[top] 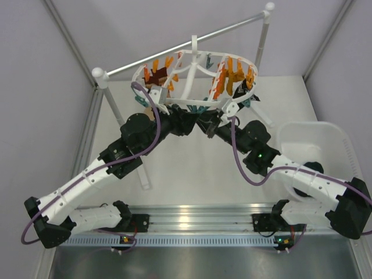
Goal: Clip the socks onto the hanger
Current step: Open the clamp at the hanger.
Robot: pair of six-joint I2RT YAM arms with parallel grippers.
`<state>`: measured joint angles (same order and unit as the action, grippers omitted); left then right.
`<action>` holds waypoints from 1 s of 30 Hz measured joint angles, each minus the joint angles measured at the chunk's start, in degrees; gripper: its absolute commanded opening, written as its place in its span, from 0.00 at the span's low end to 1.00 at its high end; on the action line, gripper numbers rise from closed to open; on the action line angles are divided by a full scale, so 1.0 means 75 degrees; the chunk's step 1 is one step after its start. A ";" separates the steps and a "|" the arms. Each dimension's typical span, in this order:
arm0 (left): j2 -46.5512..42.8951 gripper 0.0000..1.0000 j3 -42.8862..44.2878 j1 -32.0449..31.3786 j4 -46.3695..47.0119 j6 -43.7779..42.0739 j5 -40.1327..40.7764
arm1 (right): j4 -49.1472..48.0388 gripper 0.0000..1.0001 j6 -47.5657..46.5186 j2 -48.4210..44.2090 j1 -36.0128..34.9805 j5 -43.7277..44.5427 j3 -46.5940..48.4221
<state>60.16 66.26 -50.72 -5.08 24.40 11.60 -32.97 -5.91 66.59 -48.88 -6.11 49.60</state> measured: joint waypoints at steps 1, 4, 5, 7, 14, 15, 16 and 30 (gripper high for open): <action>0.0026 0.60 0.0006 0.0000 0.0029 0.0015 0.0012 | 0.0003 0.00 0.0000 -0.0012 0.0000 0.0000 -0.0006; 0.0076 0.59 0.0026 0.0000 0.0070 0.0090 0.0128 | 0.0000 0.00 0.0000 -0.0029 0.0006 0.0000 -0.0012; 0.0099 0.57 0.0050 -0.0003 0.0073 0.0117 0.0172 | -0.0003 0.00 0.0000 -0.0029 0.0006 0.0003 -0.0012; 0.0119 0.52 0.0067 -0.0009 0.0119 0.0172 0.0187 | -0.0003 0.00 0.0000 -0.0032 0.0006 0.0012 -0.0015; 0.0087 0.53 0.0029 0.0000 0.0694 0.0251 0.0213 | 0.0000 0.00 0.0023 -0.0117 0.0020 0.0009 -0.0017; 0.0073 0.53 0.0015 0.0003 0.0740 0.0259 0.0224 | 0.0000 0.00 0.0026 -0.0128 0.0020 0.0012 -0.0017; 0.0044 0.53 0.0000 0.0003 0.0761 0.0280 0.0239 | -0.0003 0.00 0.0035 -0.0140 0.0020 0.0012 -0.0020; 0.0184 0.54 -0.0009 0.0003 0.0968 0.0440 0.0358 | -0.0020 0.00 0.0160 -0.0201 0.0029 -0.0017 -0.0117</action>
<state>61.54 66.19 -50.70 2.17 27.70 14.28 -33.12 -4.71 65.08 -48.66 -6.24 48.73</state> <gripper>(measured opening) 0.538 0.143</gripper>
